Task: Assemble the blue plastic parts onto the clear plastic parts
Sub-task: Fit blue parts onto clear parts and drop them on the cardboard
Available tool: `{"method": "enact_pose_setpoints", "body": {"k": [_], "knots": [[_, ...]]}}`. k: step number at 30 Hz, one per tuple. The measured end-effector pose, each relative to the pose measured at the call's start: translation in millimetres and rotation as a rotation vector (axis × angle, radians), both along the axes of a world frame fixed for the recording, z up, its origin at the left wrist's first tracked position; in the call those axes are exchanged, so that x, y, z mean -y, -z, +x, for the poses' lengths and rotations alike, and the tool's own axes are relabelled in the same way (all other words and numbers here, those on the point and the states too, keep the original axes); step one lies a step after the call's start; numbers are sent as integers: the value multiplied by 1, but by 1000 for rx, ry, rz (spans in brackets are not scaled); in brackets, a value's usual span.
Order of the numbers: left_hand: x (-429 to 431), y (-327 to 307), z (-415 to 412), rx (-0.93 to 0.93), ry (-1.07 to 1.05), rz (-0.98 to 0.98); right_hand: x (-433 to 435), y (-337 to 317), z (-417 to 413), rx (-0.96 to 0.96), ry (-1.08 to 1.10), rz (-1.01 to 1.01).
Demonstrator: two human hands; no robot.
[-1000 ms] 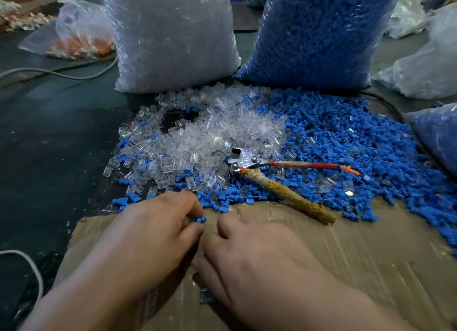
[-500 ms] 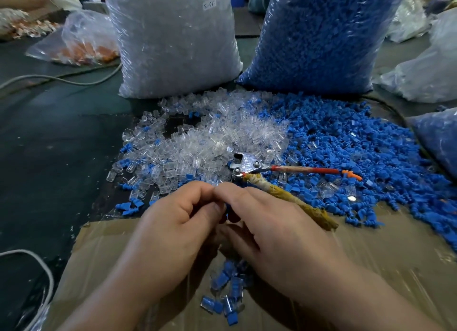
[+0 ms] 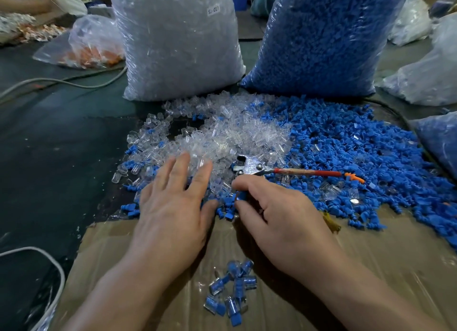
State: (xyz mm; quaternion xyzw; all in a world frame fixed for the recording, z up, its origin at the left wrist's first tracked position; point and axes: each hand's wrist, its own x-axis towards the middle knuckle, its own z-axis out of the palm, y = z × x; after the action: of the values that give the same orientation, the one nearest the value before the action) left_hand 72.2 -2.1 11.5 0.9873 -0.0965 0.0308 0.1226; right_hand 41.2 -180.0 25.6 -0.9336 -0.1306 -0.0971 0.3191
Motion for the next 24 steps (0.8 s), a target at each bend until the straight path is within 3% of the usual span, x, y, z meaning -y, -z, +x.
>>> {"method": "enact_pose_setpoints", "body": {"k": [14,21,24], "knots": [[0,9,0,350,223,-180,3,5,4,-50,45,164],[-1,7,-3,447,153,-352,2,-1,-5,99,8,203],[1,2,-7,371,47,-492,-3,-3,-8,42,-100,165]]}}
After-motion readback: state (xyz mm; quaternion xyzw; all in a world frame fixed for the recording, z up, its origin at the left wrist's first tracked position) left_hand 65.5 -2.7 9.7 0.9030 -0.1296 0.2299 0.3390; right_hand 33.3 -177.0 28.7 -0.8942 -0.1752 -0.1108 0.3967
